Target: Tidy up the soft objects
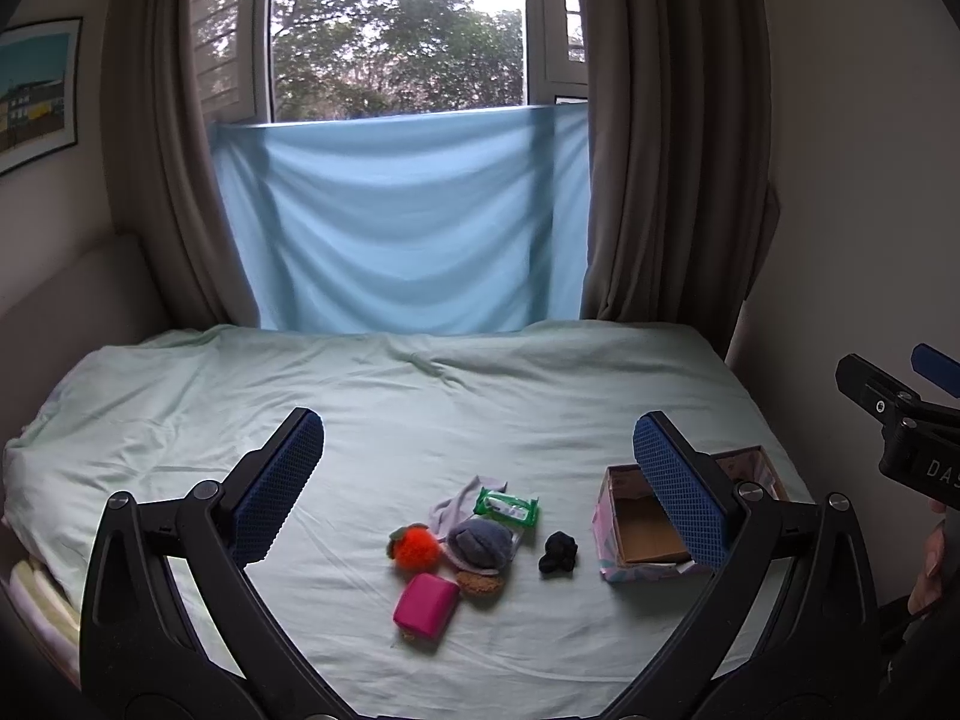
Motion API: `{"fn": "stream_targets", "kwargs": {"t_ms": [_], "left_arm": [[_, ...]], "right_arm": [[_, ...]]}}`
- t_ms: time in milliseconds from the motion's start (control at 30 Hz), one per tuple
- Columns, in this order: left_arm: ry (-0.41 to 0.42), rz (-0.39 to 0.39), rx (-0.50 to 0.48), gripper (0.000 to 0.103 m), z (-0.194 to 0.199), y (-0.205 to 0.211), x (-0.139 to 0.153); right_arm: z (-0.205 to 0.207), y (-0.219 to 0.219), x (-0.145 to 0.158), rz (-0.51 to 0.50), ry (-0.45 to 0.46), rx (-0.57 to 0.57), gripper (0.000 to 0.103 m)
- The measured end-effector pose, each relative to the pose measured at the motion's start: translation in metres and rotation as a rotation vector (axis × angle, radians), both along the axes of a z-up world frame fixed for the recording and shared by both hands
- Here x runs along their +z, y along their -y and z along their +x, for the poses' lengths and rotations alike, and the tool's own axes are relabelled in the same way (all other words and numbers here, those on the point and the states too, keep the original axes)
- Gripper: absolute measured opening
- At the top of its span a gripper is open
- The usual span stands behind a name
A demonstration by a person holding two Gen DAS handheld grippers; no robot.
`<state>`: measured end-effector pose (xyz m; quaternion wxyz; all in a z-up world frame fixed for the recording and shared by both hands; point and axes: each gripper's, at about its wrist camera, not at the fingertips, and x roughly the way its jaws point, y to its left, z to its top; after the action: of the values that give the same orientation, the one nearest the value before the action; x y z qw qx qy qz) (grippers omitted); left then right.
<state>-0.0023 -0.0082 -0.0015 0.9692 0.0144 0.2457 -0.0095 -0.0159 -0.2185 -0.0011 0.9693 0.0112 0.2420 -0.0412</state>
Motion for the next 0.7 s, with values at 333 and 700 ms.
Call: {"fn": "stream_targets", "kwargs": {"t_ms": [333, 700], "left_arm": [[-0.004, 0.004, 0.005, 0.102, 0.0, 0.002, 0.001], [-0.06, -0.009, 0.043, 0.102, -0.002, 0.0, -0.01]], "right_arm": [[0.001, 0.003, -0.001, 0.0, -0.002, 0.002, 0.103], [0.004, 0.005, -0.006, -0.003, -0.016, 0.072, 0.103]]}}
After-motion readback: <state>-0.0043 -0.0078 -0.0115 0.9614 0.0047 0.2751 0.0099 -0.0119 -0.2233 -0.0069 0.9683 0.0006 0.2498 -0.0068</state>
